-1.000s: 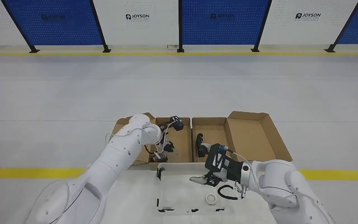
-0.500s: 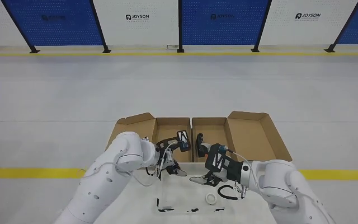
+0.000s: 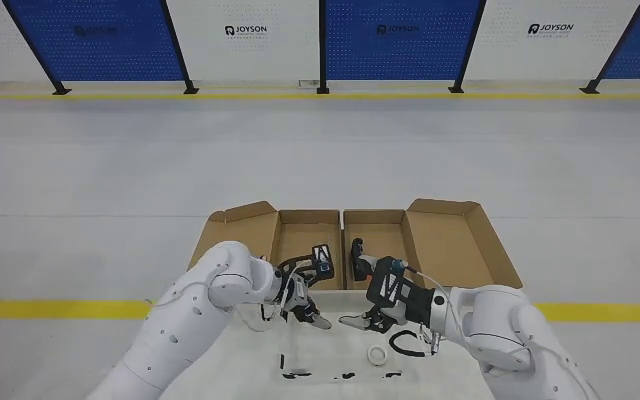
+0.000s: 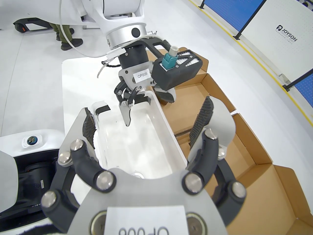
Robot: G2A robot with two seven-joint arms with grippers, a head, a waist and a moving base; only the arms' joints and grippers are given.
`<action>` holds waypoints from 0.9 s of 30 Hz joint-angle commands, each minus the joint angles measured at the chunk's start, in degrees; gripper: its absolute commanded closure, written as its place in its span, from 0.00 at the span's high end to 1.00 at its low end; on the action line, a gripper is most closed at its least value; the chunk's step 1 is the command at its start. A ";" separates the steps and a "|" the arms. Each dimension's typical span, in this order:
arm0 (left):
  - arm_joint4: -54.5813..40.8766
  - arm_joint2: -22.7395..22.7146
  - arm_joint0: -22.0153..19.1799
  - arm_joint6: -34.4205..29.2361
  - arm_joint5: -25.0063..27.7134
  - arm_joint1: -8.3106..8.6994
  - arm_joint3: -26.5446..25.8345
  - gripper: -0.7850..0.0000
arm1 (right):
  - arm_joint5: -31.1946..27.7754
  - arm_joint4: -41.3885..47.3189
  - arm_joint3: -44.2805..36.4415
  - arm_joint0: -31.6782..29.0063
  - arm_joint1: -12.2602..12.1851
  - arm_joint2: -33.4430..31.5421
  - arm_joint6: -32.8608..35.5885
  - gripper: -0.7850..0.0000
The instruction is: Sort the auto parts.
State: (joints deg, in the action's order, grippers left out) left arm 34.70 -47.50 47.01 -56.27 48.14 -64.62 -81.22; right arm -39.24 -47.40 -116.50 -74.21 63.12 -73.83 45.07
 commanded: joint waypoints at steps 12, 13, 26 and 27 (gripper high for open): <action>-18.80 37.76 -23.98 9.97 9.86 9.36 4.53 1.00 | -0.03 0.00 0.00 -0.02 0.00 -0.02 -0.05 1.00; -18.35 37.76 -24.04 9.97 9.86 9.94 3.49 1.00 | -0.03 0.00 0.00 -0.02 0.00 -0.02 -0.05 1.00; -9.47 37.76 -18.39 9.98 9.86 10.53 -7.09 1.00 | -0.03 0.00 0.00 -0.02 0.00 -0.02 -0.05 1.00; -9.47 37.76 -18.39 9.98 9.86 10.53 -7.09 1.00 | -0.03 0.00 0.00 -0.02 0.00 -0.02 -0.05 1.00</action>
